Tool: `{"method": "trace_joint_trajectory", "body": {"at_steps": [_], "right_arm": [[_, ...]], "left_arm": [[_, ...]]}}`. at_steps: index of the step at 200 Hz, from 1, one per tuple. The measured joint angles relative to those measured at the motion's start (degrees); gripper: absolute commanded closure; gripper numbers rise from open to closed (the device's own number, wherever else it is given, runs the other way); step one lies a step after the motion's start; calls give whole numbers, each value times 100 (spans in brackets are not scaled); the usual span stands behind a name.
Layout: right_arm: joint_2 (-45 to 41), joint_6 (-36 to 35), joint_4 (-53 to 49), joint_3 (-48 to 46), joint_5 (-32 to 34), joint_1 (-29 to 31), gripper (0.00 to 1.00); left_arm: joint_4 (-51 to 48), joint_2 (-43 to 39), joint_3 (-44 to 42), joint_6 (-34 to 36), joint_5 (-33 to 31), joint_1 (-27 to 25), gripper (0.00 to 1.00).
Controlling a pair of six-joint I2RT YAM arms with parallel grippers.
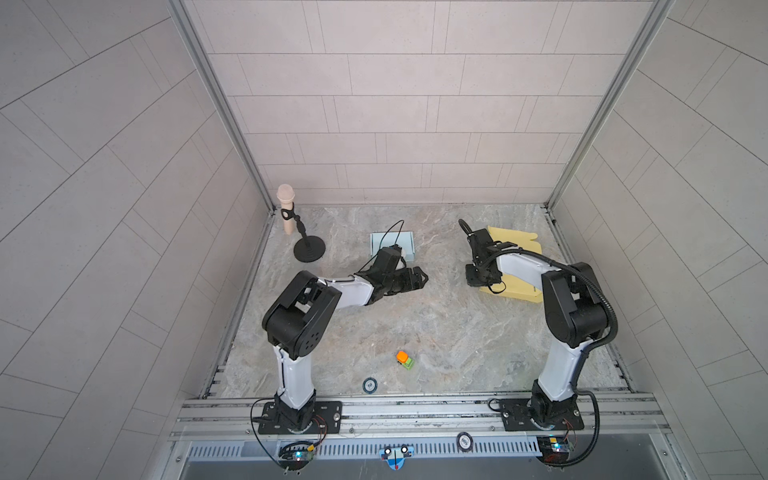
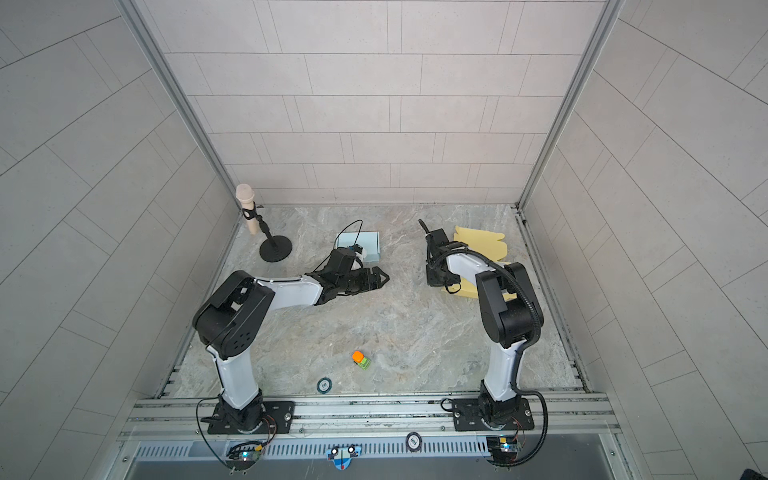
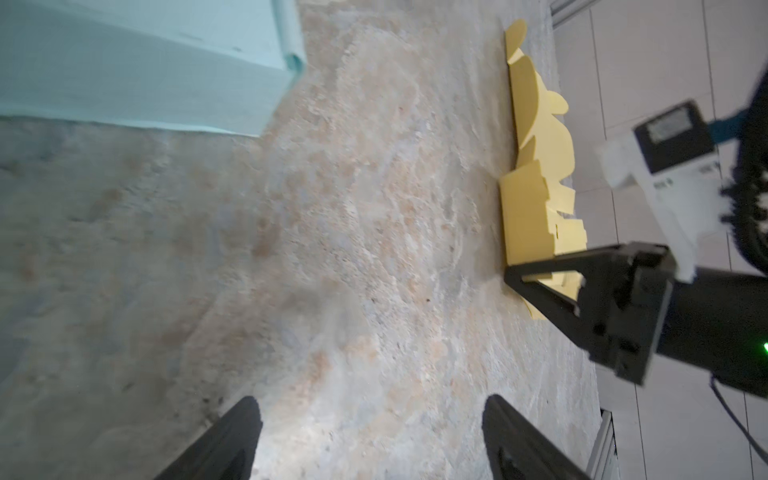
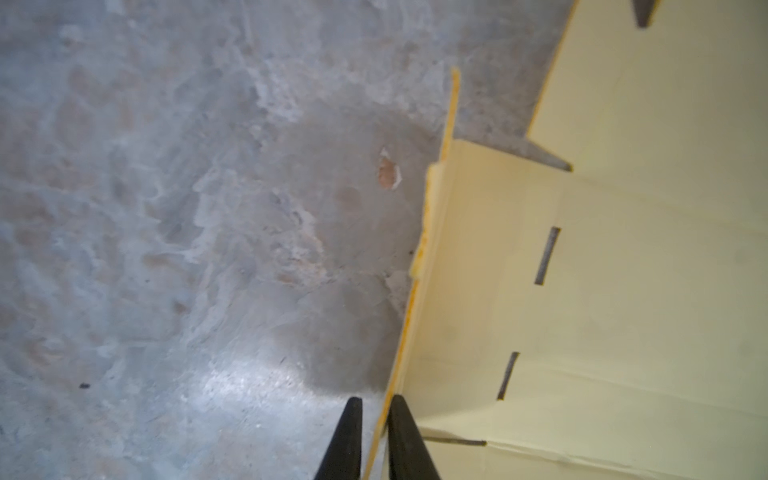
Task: Fold the paper box
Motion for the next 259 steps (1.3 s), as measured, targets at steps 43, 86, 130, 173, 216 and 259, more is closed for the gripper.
{"method": "trace_joint_trajectory", "body": {"at_steps": [43, 86, 130, 173, 216, 259], "right_arm": [[-302, 76, 105, -361, -96, 356, 84], [-422, 197, 122, -457, -98, 890, 84], [-750, 415, 199, -678, -142, 1526, 84], [-841, 610, 201, -699, -221, 2094, 84], [-841, 789, 238, -699, -260, 2400, 84], [-841, 933, 334, -697, -264, 2551, 84]], "left_arm": [[164, 514, 448, -68, 37, 356, 18], [483, 785, 649, -192, 37, 531, 19], [754, 966, 767, -304, 13, 660, 20], [774, 1204, 1082, -291, -61, 824, 21], [737, 1545, 1585, -210, -114, 1108, 21], [608, 1690, 1862, -140, -120, 1342, 21]]}}
